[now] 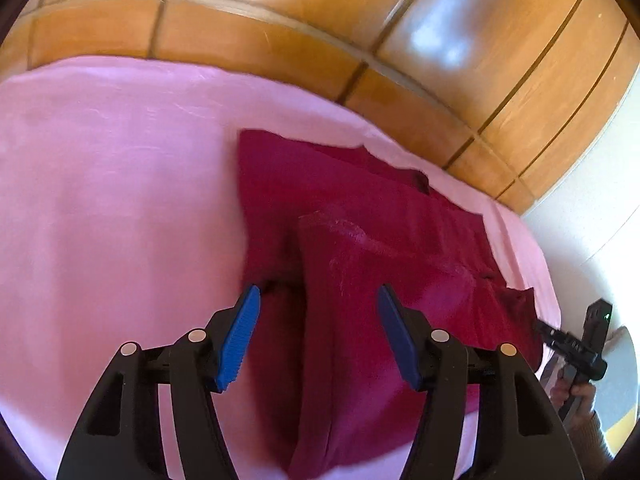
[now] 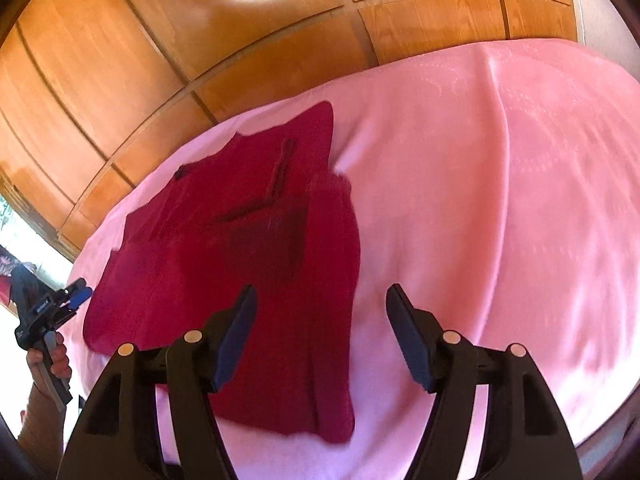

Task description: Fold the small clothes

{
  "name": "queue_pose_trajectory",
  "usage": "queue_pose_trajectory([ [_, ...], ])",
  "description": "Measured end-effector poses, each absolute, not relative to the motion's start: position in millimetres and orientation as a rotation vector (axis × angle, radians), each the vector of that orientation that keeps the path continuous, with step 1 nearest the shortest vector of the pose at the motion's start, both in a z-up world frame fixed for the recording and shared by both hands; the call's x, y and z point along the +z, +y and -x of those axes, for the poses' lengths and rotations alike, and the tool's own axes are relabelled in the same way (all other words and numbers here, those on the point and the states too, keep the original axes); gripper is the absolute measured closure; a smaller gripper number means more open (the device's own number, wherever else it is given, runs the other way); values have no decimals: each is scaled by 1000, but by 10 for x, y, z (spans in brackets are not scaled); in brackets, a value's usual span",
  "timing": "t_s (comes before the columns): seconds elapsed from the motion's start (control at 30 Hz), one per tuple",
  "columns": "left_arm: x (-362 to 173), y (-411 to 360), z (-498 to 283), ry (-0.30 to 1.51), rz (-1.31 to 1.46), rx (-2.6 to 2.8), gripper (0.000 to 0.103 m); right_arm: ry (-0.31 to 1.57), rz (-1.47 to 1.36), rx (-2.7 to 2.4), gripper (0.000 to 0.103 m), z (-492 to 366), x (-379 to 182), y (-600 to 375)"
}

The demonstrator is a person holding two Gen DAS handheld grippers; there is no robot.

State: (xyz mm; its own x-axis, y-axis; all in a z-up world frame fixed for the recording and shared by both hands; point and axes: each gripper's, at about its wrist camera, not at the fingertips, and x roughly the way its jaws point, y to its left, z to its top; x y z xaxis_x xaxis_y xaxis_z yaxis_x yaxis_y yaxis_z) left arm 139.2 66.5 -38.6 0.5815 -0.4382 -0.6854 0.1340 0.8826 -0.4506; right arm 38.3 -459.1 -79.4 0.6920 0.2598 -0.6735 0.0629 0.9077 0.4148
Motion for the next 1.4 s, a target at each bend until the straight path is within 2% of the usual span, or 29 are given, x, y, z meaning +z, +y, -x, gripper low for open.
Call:
queue_pose_trajectory([
  [0.03,-424,631,-1474,914,371,-352,46,800,-438,114,36,-471,-790,-4590],
  [0.07,-467,585,-1571,938,365,-362,59,798,-446,111,38,-560,-793,-4584],
  [0.13,-493,558,-1658,960,349,-352,77,806,-457,115,44,-722,-812,-4560],
  [0.2,-462,527,-1681,947,342,-368,84,819,-440,123,56,-839,-844,-4508],
  [0.23,-443,508,-1666,935,331,-368,93,829,-421,119,67,-882,-862,-4473],
  [0.27,-419,499,-1645,922,321,-366,96,834,-411,117,85,-888,-867,-4467],
  [0.3,-373,510,-1573,889,312,-352,97,835,-395,117,93,-876,-857,-4444],
  [0.33,-326,519,-1504,862,299,-346,97,829,-377,116,96,-841,-833,-4429],
  [0.53,-58,595,-949,737,235,-339,97,763,-313,189,97,-482,-517,-4372],
  [0.7,201,651,-889,660,236,-323,97,684,-326,224,97,-627,-170,-4325],
  [1.03,441,662,-1823,600,215,-222,97,629,-378,164,97,-1758,137,-4357],
  [1.4,73,614,-2899,711,146,-80,97,713,-296,65,97,-2884,-222,-4224],
])
